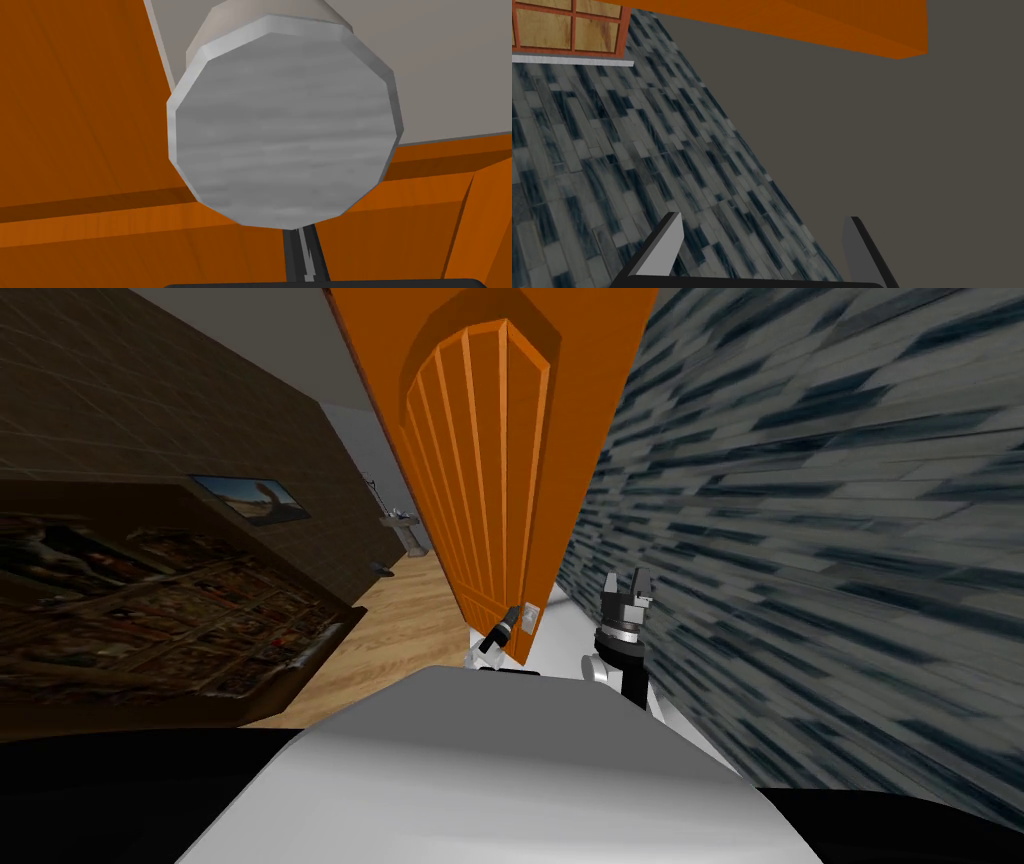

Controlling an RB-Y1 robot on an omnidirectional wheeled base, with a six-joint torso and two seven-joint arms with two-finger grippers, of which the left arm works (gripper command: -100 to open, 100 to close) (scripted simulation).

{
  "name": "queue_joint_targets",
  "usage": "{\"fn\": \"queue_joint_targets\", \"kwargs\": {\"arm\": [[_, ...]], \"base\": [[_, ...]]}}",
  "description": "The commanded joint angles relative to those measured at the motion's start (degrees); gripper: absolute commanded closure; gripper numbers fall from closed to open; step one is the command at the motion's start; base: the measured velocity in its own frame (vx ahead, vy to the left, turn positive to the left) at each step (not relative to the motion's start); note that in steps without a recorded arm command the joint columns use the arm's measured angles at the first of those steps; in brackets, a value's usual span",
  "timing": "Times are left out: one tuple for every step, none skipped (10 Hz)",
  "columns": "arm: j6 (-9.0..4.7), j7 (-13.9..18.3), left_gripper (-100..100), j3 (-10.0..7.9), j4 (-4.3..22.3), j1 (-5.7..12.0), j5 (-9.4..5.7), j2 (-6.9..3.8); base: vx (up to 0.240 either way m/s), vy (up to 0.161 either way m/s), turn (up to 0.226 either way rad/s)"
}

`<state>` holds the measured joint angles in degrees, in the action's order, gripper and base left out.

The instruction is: Push the door open

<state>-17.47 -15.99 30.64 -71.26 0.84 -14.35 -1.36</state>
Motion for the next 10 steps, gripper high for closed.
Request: {"fn": "queue_joint_targets", "kwargs": {"arm": [[0.13,-0.6,-100,1.46,-1.1,-1.25,-0.06,-1.14],[0.13,-0.6,-100,1.46,-1.1,-1.25,-0.06,-1.14],[0.19,-0.9,-100,2.14,-1.5,-1.83,-0.09,-1.21],[0.25,-1.2,-100,2.86,-2.1,-2.45,-0.13,-1.01],[0.31,-1.5,-100,3.6,-2.6,-3.08,-0.16,-0.56],[0.38,-1.8,-100,4.31,-3.1,-3.69,-0.19,0.16],[0.46,-2.2,-100,5.26,-3.8,-4.5,-0.23,1.61],[0.52,-2.5,-100,5.95,-4.3,-5.09,-0.26,3.13],[1.01,-2.7,-100,5.45,-4.6,-5.12,-0.06,2.67],[1.07,-2.8,-100,5.29,-4.5,-4.91,-0.01,0.97]], "base": [[-0.044,0.023,0.154],[-0.17,0.108,-0.011],[-0.163,0.101,0.006],[-0.2,0.105,0.051],[-0.209,0.093,0.071],[-0.209,0.105,0.059],[-0.238,0.108,0.063],[-0.259,0.102,0.053],[-0.115,0.045,-0.002],[0.069,-0.042,-0.028]]}}
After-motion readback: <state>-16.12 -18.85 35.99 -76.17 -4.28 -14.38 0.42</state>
